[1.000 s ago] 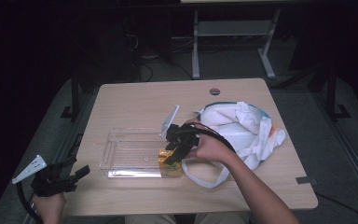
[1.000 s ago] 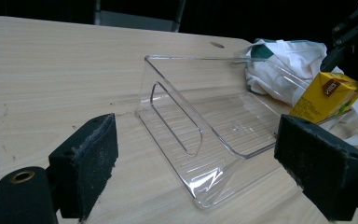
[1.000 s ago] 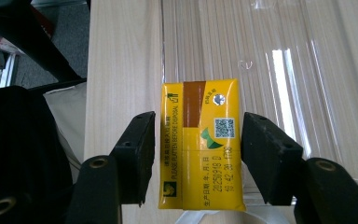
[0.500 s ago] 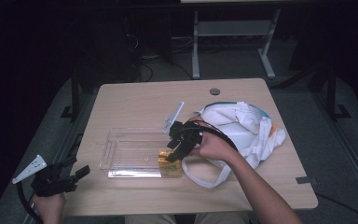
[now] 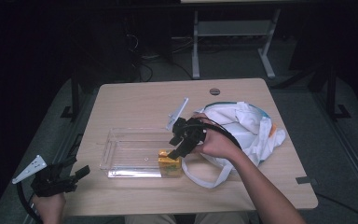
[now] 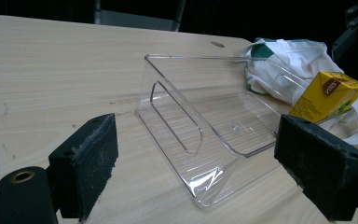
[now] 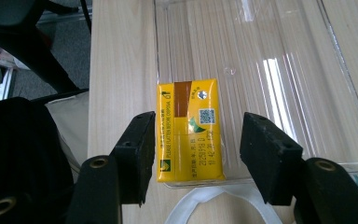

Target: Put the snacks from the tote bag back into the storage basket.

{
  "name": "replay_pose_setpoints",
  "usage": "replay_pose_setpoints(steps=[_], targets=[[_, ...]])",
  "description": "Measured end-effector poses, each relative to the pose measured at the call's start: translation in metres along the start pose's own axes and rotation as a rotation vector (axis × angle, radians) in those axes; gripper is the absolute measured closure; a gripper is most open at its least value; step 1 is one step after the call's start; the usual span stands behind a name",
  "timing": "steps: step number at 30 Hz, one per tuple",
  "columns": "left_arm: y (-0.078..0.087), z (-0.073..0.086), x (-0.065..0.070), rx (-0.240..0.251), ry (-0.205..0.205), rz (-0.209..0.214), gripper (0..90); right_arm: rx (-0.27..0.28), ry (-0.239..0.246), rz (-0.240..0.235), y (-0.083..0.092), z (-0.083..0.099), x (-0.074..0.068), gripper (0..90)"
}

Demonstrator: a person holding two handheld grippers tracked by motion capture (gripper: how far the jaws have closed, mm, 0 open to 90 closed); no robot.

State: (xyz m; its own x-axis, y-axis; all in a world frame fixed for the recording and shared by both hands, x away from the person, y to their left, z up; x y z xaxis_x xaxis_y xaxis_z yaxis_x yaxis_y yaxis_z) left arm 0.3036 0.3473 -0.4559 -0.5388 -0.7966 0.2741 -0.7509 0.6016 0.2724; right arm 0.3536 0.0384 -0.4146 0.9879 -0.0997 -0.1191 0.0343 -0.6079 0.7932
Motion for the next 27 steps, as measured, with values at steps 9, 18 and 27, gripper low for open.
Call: replay_pose_setpoints(steps=[9, 18, 27], targets=[[0.0, 0.0, 0.0, -0.001, 0.0, 0.0, 13.0, 0.014, -0.004, 0.01, 0.008, 0.001, 0.003, 44.8], [0.0, 0.0, 0.0, 0.001, 0.002, 0.001, 13.0, 0.023, -0.02, 0.025, 0.018, 0.003, 0.005, 44.8], [0.0, 0.0, 0.0, 0.001, 0.002, 0.001, 13.0, 0.041, -0.032, 0.038, 0.027, 0.006, 0.009, 44.9]])
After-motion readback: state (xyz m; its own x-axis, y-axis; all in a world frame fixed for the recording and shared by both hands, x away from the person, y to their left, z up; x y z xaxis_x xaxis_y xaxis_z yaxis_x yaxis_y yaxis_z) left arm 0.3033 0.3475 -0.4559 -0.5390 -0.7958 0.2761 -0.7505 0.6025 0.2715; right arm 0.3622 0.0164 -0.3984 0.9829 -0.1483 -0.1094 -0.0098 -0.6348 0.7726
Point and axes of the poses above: each handheld gripper's, and its own axes: y roughly backward along the jaws, z roughly out of its underside, x roughly to its right, the point moved 10 cm from there along -y, roughly forward along the jaws, and after that the axes turned 2 degrees about x, right-handed, at the moved point
